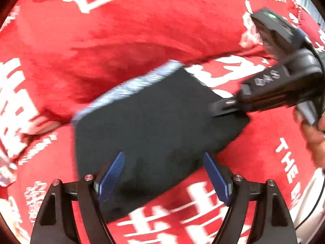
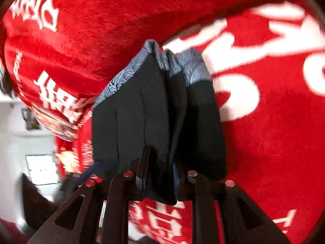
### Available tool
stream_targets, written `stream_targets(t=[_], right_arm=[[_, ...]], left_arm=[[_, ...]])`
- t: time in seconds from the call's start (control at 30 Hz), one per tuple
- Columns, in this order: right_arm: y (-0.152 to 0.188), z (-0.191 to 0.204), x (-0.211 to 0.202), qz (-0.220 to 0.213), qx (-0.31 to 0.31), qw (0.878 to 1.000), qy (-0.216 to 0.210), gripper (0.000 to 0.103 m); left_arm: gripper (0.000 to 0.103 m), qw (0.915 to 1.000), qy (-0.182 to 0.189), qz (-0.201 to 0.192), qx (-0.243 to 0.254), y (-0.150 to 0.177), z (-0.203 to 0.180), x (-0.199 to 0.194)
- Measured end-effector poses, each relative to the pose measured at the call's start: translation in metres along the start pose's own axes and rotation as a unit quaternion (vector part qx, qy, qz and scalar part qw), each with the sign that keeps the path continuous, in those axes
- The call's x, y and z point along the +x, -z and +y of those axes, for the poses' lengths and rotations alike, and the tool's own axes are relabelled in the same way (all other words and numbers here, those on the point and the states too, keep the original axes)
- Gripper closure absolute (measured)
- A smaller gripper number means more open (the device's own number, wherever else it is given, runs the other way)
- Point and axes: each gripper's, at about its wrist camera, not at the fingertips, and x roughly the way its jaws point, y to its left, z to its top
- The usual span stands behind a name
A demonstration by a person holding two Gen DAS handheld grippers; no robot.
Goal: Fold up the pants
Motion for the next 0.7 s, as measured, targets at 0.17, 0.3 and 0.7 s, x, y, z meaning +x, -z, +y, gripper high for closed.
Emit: stream_targets(t=[0.17,0.3,0.7], right_arm=[[-0.001,0.006,-0.013,-0.015,-0.039,0.992,0.117,0.085],[0.011,-0.011,-0.027,-0.008,-0.008,0.988,0.155,0.084],[0.044,0.050,-0.018,-0.035,-0.062,0.984,0.161,0.084]], left_arm=[[0.022,0.9948,-0.046,0.054,-0.073,0.003,0.060,0.013],[0.022,0.9844,-0.050,0.091,-0.142,0.013,0.098,0.031],[0.021,0.9804,-0.070,0.116,-0.143,0.023,0.098,0.053]])
